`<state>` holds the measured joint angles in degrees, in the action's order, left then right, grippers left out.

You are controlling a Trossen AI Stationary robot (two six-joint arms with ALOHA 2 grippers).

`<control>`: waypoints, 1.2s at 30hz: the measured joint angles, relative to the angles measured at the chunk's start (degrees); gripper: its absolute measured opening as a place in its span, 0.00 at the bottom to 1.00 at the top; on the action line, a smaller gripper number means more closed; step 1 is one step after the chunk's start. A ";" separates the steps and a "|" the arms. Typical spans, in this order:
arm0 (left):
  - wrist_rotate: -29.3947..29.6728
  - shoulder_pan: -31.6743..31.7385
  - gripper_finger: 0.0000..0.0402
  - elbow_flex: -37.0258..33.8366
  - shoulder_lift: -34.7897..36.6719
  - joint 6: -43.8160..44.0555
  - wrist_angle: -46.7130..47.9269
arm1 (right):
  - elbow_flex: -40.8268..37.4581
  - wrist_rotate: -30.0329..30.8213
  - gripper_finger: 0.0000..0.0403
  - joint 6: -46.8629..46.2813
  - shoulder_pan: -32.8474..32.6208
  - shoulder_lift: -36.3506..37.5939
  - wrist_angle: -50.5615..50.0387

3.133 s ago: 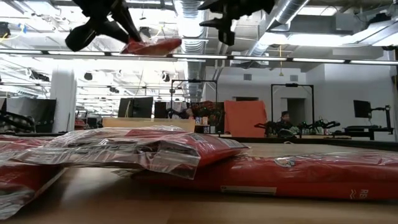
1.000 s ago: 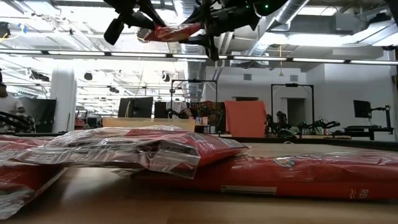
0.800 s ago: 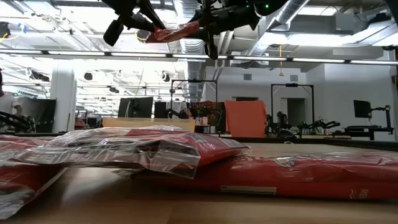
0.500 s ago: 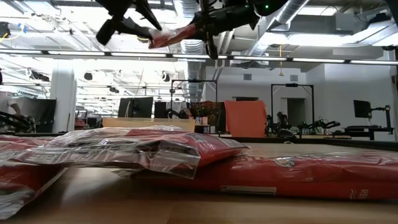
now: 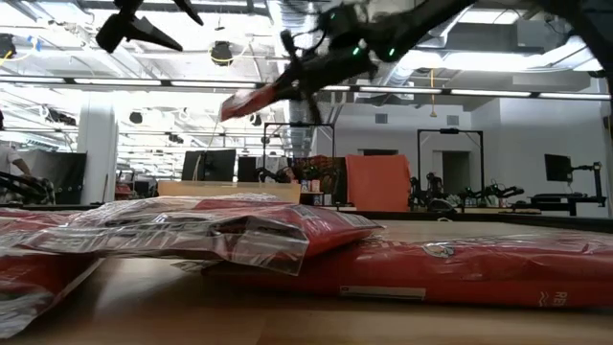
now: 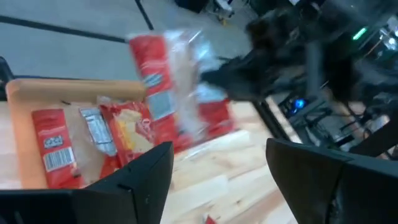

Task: Sort popcorn bags into baskets
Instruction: Put the popcorn bag into the orange bin

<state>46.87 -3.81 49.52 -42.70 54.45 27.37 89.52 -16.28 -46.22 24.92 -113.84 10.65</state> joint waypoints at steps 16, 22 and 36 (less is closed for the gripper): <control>0.35 0.00 0.61 -0.01 0.99 -0.05 3.29 | 20.40 -1.29 0.08 -5.88 0.98 -23.22 1.68; 0.06 0.00 0.61 -0.02 0.96 0.01 3.25 | 31.73 -1.23 0.09 0.87 0.69 -28.24 -12.70; 0.06 0.00 0.61 -0.02 0.96 -0.08 3.16 | 33.86 6.11 0.23 7.76 0.25 -29.09 -19.37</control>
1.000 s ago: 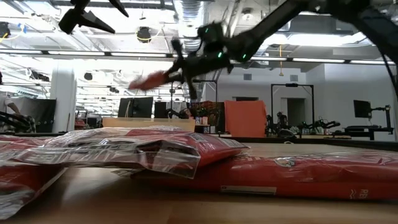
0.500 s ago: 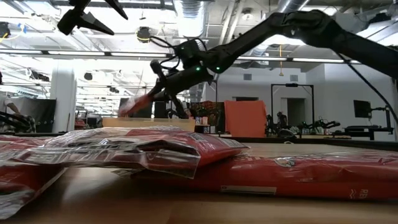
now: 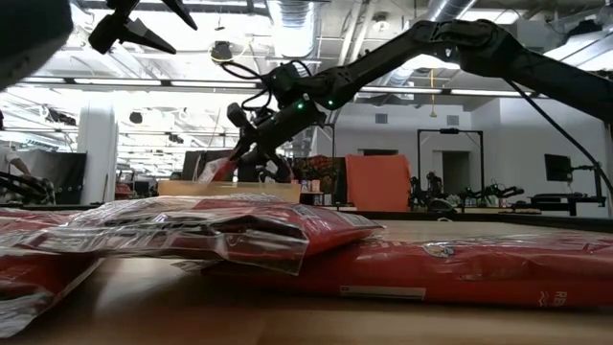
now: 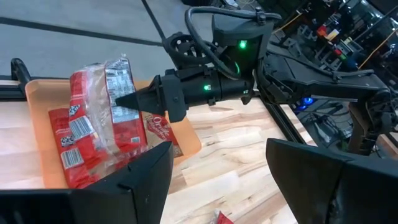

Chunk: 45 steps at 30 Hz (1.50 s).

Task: Sort popcorn bags into baskets
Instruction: Put the popcorn bag into the orange bin

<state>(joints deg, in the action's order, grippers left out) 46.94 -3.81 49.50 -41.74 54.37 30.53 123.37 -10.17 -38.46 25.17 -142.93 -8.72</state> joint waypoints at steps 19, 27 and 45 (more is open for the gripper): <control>-0.13 0.00 0.61 0.00 0.00 -0.11 0.63 | 0.00 -0.18 0.54 8.29 0.39 0.02 -5.89; -1.34 0.00 0.61 0.00 -0.02 0.05 0.63 | 0.00 1.62 0.49 13.90 -0.49 0.02 -7.50; -10.54 0.02 0.61 -0.02 -0.06 2.89 9.37 | 3.29 2.26 0.38 24.31 -0.57 4.32 -22.68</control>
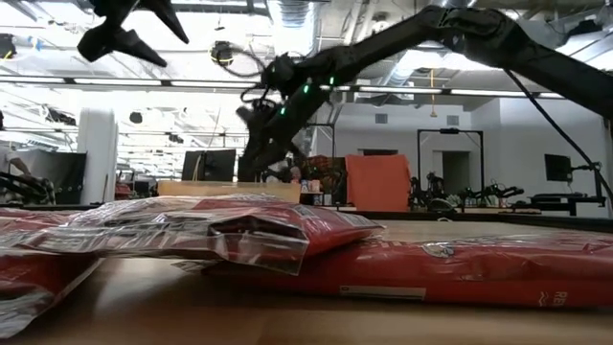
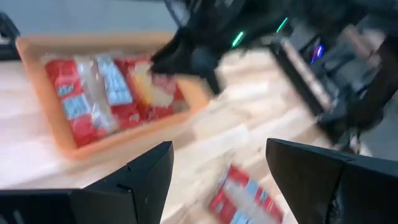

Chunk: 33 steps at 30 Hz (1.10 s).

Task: Sort popcorn bags into baskets
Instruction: Put the popcorn bag into the orange bin

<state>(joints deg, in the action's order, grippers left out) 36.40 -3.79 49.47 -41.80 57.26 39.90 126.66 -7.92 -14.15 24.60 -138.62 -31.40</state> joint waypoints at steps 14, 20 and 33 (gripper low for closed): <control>-13.17 -0.46 0.61 -10.74 -11.28 6.67 9.43 | 3.42 -3.60 0.42 21.02 1.11 20.26 -27.27; -18.08 -0.44 0.61 -18.71 -12.20 4.33 5.03 | 3.38 -12.51 0.50 21.83 2.26 27.76 -33.97; -23.07 4.01 0.82 -27.53 -12.20 0.27 -0.96 | 3.33 -13.09 0.59 19.21 1.69 31.61 -39.57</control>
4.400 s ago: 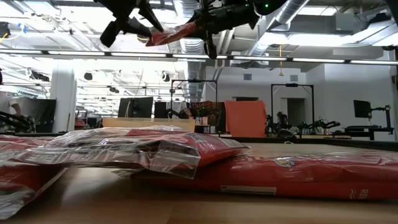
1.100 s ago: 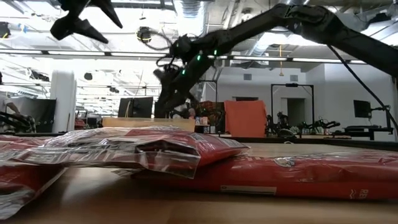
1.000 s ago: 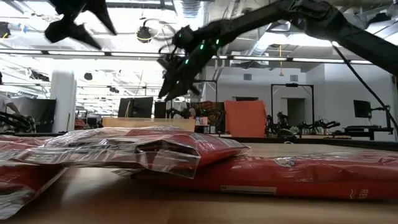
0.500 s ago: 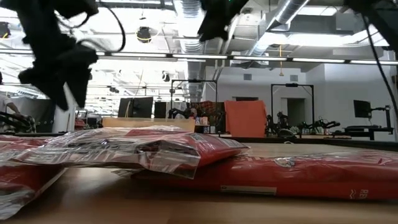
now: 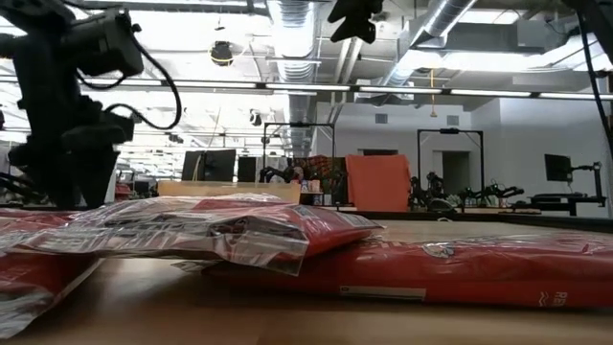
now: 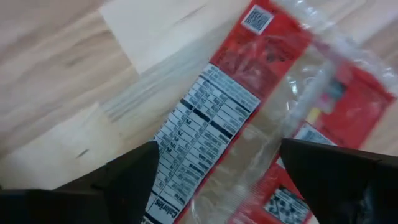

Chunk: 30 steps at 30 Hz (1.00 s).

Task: Sort popcorn bags into baskets
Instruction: Put the popcorn bag into the orange bin

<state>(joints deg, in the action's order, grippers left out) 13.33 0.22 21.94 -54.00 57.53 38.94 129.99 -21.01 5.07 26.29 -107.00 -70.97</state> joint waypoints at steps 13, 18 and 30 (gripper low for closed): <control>-9.59 1.92 0.59 -5.15 0.13 0.35 -9.20 | 0.00 0.28 0.55 -0.59 -2.80 -0.09 -2.28; -8.66 1.89 0.33 -5.27 -0.02 0.81 -9.10 | -0.02 0.52 0.52 -2.07 -3.25 -0.09 -3.89; -6.92 1.86 0.00 -5.51 -2.69 10.54 -22.59 | -0.02 -3.11 0.46 -2.26 -4.16 -0.11 -9.65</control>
<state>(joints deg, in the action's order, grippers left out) 6.41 2.08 16.43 -56.69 68.07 16.35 129.97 -24.12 2.81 22.13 -107.11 -80.63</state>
